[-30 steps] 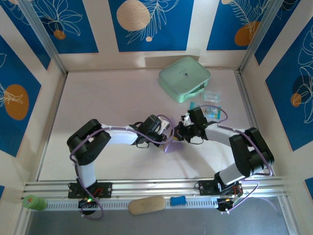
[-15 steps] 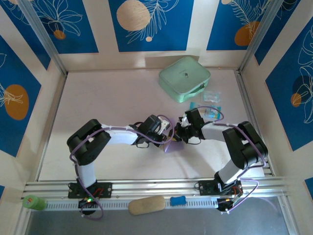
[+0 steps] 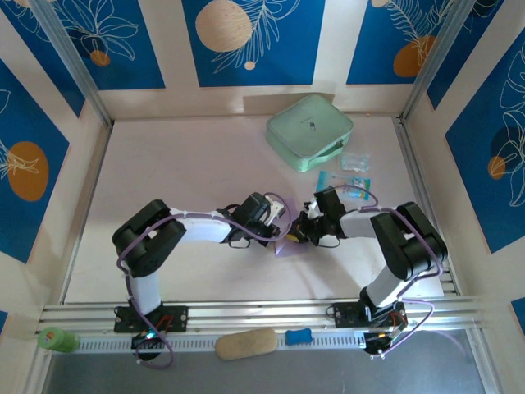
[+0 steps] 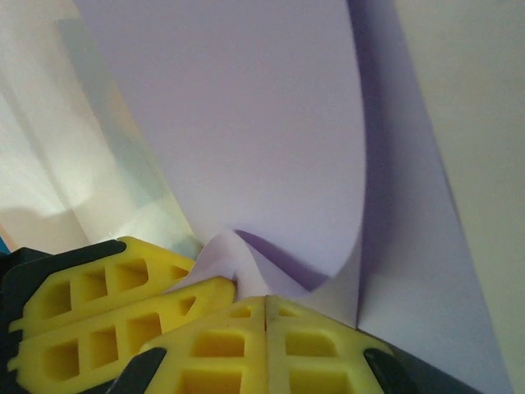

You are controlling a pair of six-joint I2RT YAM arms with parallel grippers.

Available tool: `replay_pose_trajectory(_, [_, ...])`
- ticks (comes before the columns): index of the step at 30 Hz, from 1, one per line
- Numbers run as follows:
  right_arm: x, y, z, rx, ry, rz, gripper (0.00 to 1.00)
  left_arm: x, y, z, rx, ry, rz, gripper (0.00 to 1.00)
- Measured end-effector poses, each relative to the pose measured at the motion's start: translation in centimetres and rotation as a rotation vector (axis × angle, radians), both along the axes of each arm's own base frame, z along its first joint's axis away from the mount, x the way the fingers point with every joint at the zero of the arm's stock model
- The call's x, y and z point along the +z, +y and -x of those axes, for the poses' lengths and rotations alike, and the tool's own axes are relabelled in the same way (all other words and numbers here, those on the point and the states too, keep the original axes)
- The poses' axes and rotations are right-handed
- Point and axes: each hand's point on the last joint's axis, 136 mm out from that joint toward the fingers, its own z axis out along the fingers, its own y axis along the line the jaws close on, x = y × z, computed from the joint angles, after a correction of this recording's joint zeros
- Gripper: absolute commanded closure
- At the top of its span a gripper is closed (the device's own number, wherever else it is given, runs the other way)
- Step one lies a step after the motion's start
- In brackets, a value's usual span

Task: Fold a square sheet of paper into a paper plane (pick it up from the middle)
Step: Fold the triangle a second time at the center of the table.

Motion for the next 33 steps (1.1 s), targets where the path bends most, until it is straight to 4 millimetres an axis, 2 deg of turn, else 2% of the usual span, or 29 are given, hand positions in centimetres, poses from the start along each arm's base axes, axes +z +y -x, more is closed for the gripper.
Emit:
replay_pose_trajectory(7, [2.2,-0.1,-2.2,-0.013,-0.068,0.01,1.0,0.0,0.1,0.0,0.001,0.003,0.0,1.0])
replay_pose_trajectory(10, [1.6,-0.5,-2.9,-0.026,-0.064,0.035,1.0,0.0,0.1,-0.1,0.001,0.003,0.0,1.0])
replay_pose_trajectory(14, [-0.7,-1.2,-2.2,-0.038,-0.008,0.08,1.0,0.0,0.1,-0.1,0.002,0.004,0.0,1.0])
replay_pose_trajectory(23, [-0.4,-1.7,-2.3,-0.046,-0.006,0.077,1.0,0.0,0.1,-0.1,0.002,0.004,-0.001,1.0])
replay_pose_trajectory(29, [0.7,-2.6,-3.5,-0.056,-0.056,0.072,1.0,0.0,0.1,-0.1,0.002,0.004,-0.001,1.0])
replay_pose_trajectory(33, [-0.1,-3.0,-3.6,-0.063,-0.045,0.085,1.0,0.0,0.1,-0.1,0.002,0.004,-0.001,1.0])
